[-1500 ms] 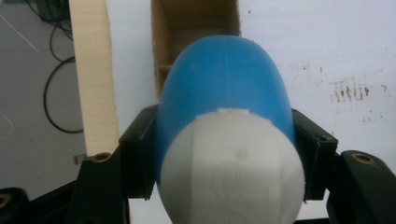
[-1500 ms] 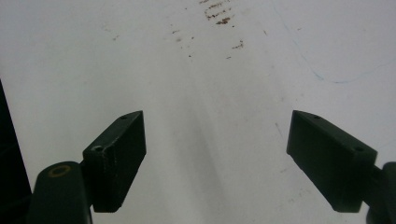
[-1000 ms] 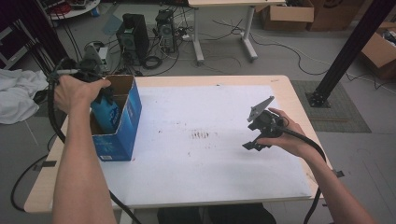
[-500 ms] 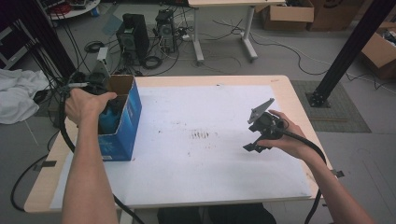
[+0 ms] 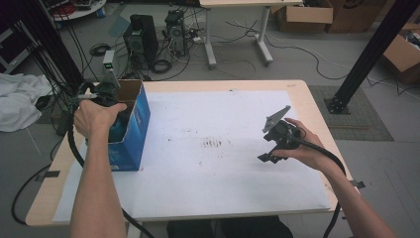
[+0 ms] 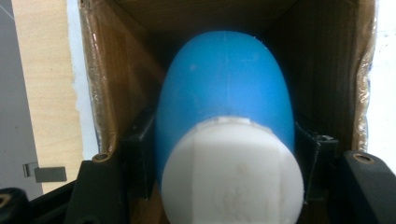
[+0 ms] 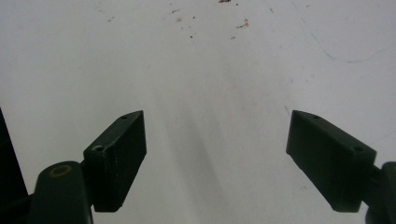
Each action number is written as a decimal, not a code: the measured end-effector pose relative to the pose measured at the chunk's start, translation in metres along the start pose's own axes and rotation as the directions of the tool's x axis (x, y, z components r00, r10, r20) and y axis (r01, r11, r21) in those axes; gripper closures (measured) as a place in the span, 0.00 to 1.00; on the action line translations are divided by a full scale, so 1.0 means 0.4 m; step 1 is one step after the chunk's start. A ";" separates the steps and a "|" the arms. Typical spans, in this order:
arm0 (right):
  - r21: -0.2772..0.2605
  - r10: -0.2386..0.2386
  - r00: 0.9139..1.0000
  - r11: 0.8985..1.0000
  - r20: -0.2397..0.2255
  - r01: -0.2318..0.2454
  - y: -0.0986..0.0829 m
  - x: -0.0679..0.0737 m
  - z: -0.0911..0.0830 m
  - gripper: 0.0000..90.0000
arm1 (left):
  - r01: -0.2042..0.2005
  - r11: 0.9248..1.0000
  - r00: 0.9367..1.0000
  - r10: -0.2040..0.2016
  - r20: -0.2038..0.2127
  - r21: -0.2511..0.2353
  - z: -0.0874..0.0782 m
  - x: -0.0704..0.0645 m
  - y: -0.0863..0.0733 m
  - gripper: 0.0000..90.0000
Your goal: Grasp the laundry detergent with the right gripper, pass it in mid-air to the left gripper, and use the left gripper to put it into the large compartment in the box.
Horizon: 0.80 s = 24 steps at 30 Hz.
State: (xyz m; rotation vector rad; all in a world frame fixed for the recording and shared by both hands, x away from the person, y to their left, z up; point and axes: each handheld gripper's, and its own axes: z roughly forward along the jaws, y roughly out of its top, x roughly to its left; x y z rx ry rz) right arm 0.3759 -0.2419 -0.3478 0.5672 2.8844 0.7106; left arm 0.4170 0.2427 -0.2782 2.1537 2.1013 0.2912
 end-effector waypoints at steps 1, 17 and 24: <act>0.000 0.000 1.000 1.000 0.000 0.000 0.000 0.000 0.000 0.22 | 0.000 1.000 1.000 0.000 0.000 0.000 0.000 0.000 0.000 0.42; 0.001 -0.003 1.000 1.000 -0.003 0.003 -0.002 0.007 0.000 0.22 | 0.020 0.999 1.000 -0.020 0.002 -0.029 0.001 0.000 -0.017 0.42; 0.003 -0.001 1.000 1.000 0.000 0.001 -0.001 0.006 -0.004 0.22 | 0.019 0.999 1.000 -0.019 -0.002 -0.033 0.003 -0.002 -0.012 0.42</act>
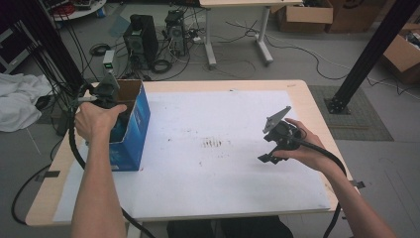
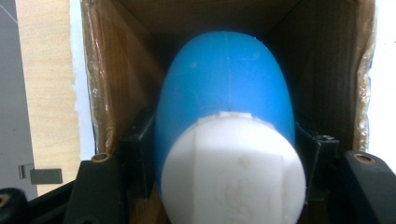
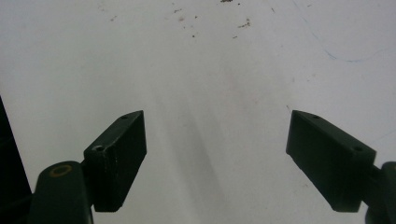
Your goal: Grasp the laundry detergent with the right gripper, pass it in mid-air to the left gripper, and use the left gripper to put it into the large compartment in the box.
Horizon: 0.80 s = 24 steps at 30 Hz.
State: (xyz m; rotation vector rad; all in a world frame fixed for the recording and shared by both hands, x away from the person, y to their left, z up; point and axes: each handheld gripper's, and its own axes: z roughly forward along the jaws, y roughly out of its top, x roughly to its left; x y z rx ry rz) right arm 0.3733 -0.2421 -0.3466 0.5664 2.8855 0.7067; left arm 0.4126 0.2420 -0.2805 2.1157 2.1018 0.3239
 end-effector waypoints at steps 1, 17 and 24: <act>-0.002 -0.001 1.000 1.000 0.001 0.001 0.000 -0.001 0.001 0.22 | 0.002 1.000 1.000 -0.002 -0.001 0.001 0.000 0.000 0.001 0.42; 0.012 0.005 1.000 1.000 -0.001 -0.005 0.002 0.001 0.008 0.22 | 0.009 1.000 1.000 -0.009 0.006 -0.006 -0.003 0.000 0.004 0.40; 0.012 0.002 1.000 1.000 -0.001 -0.002 0.001 0.002 0.011 0.22 | 0.007 1.000 1.000 -0.007 0.005 -0.003 -0.006 0.000 0.005 0.39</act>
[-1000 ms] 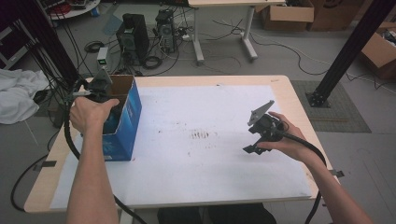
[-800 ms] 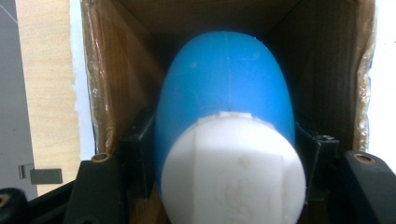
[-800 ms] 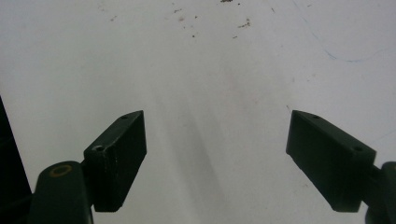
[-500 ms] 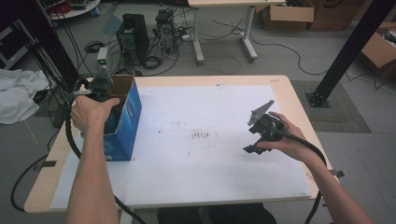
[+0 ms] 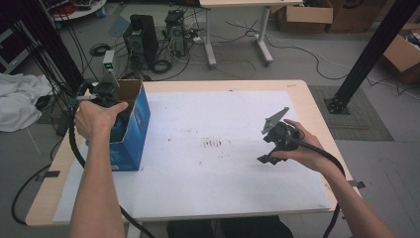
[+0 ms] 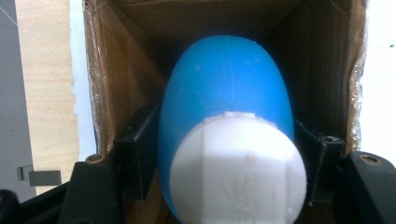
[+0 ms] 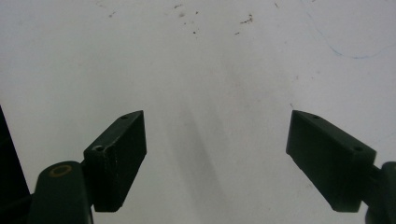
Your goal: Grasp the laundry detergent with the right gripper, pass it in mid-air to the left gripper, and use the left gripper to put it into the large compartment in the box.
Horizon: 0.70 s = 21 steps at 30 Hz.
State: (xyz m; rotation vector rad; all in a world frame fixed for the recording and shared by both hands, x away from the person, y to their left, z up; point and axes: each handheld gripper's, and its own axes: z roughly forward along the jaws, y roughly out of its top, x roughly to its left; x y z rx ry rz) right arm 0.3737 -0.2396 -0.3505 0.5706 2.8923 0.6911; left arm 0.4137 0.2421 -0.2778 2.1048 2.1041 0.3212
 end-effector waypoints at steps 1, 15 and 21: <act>0.000 0.000 1.000 1.000 0.000 0.000 0.000 0.000 0.000 0.22 | 0.000 1.000 1.000 0.000 0.000 0.000 0.000 0.000 0.000 0.38; 0.005 0.005 1.000 1.000 -0.001 -0.005 -0.006 -0.002 0.001 0.22 | -0.011 1.000 1.000 0.011 -0.008 0.008 -0.004 -0.006 0.004 0.36; 0.005 0.006 1.000 1.000 -0.001 -0.006 -0.008 -0.003 0.002 0.22 | -0.012 1.000 1.000 0.012 -0.021 0.007 -0.008 -0.007 0.005 0.34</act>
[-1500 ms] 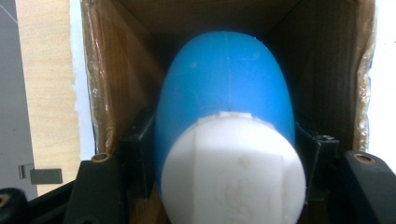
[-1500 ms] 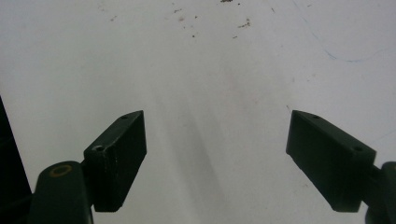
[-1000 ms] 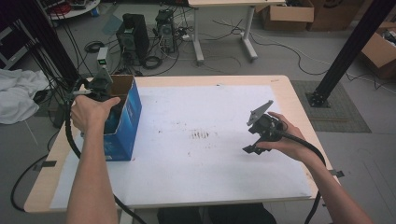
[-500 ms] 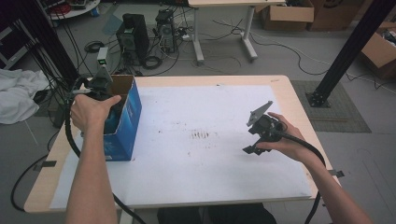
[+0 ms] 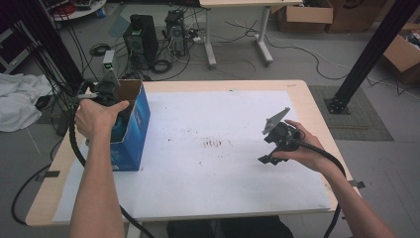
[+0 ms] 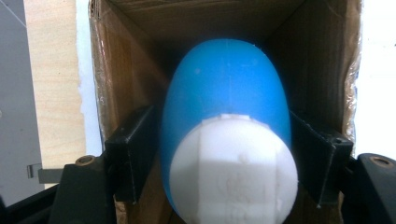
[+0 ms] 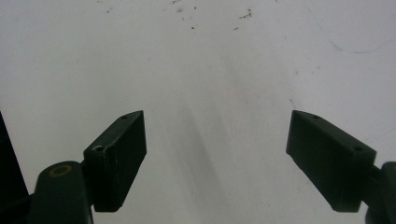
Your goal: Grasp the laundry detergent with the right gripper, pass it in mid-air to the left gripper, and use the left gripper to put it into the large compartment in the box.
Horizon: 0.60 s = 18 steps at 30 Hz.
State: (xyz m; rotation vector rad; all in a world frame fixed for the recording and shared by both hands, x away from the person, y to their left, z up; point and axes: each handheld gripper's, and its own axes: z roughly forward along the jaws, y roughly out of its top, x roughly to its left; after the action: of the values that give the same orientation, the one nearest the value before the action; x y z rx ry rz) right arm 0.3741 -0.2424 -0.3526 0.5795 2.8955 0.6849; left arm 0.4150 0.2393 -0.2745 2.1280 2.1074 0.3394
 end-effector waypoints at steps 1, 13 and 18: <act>-0.001 0.001 1.000 1.000 0.001 -0.001 0.000 0.000 0.001 0.22 | 0.001 1.000 1.000 -0.001 -0.003 0.001 -0.002 0.000 0.000 0.34; 0.006 -0.003 1.000 1.000 -0.005 0.003 0.006 0.005 0.005 0.22 | -0.007 1.000 1.000 0.007 -0.006 -0.014 -0.023 -0.002 0.003 0.32; 0.006 -0.005 1.000 1.000 -0.003 0.005 0.009 0.007 0.003 0.22 | -0.012 1.000 1.000 0.012 -0.010 -0.018 -0.032 -0.002 0.004 0.31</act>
State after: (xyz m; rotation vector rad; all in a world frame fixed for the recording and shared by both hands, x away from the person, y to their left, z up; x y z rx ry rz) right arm 0.3731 -0.2380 -0.3523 0.5715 2.9021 0.6778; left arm 0.4133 0.2375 -0.2620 2.1340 2.0895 0.3692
